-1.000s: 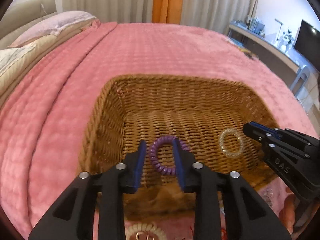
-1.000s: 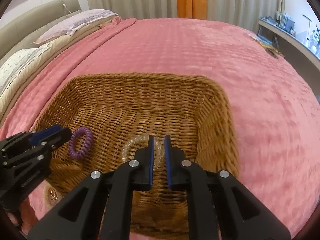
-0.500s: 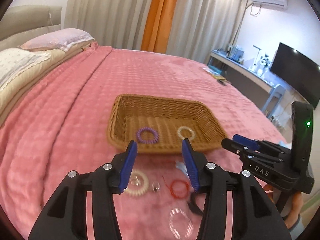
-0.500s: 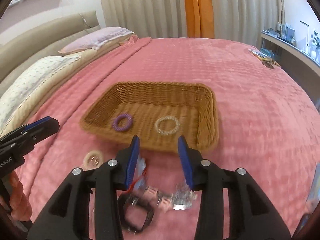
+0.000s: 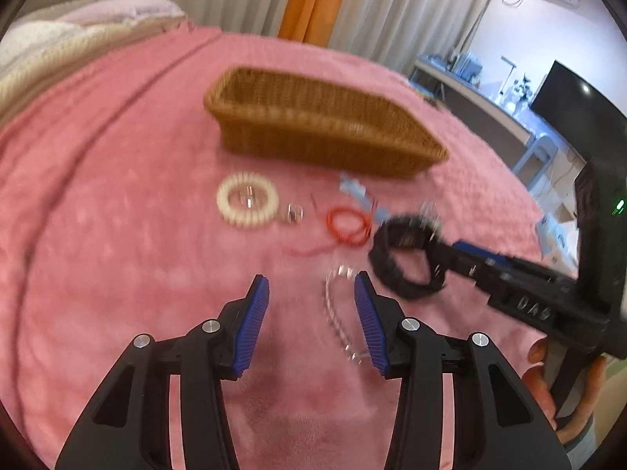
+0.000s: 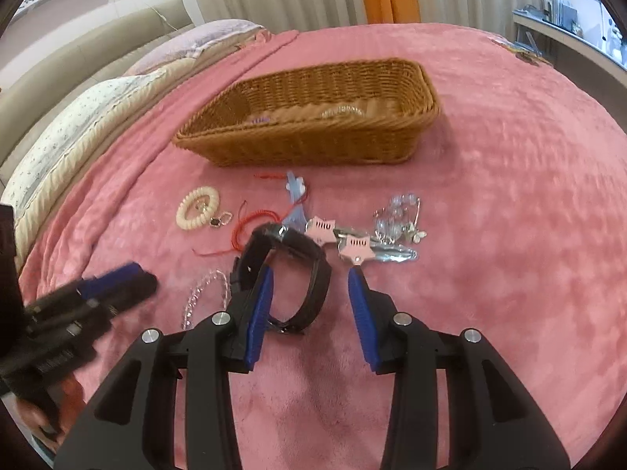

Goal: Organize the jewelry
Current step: 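Grasp the black watch with the right tool while the left tool grasps the clear bracelet, then carry the watch and bracelet into the basket and release both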

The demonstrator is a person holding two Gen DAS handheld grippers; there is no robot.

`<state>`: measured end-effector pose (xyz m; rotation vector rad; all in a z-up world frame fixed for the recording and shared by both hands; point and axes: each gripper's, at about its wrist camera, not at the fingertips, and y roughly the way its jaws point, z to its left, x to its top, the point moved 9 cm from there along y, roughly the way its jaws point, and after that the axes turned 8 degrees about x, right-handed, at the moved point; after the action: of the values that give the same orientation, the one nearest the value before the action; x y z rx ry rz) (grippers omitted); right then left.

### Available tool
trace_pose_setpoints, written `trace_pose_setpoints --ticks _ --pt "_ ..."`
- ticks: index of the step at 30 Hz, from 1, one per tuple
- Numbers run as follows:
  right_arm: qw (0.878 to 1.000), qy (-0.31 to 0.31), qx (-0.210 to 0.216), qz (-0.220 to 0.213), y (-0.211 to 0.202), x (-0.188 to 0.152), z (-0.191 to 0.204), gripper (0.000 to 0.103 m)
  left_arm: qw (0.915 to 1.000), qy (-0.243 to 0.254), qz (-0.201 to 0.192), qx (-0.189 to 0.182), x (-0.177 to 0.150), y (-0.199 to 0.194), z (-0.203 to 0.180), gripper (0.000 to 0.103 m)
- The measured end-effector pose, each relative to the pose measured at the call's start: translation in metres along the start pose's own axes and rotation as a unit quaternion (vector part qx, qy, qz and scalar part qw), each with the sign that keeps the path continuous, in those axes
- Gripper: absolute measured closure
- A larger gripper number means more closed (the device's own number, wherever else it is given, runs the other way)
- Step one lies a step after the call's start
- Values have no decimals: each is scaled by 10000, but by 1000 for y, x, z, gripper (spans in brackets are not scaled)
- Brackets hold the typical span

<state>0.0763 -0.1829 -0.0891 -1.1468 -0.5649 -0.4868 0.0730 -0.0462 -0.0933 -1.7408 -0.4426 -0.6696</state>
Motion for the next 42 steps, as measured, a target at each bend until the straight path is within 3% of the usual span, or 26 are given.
trace_pose_setpoints --ticks 6,16,20,21,23,42 --pt "9999 28 -120 87 13 0 -3 77 9996 34 268 -70 -11 22 -7 66" --pt "9993 -19 -339 177 27 -5 -7 89 9985 334 245 357 -16 30 -15 68" --pt "9992 -12 -385 127 27 -4 -8 94 9982 359 210 434 -15 30 -13 90" --pt "9993 -2 -369 114 26 -4 -8 94 9984 347 199 409 -15 30 -13 96" --pt "9994 2 -347 85 24 -4 -8 94 9987 312 179 369 -15 29 -12 97" --pt "9992 -28 45 -389 -5 3 1 94 9985 -3 -298 -456 -6 -8 -12 97"
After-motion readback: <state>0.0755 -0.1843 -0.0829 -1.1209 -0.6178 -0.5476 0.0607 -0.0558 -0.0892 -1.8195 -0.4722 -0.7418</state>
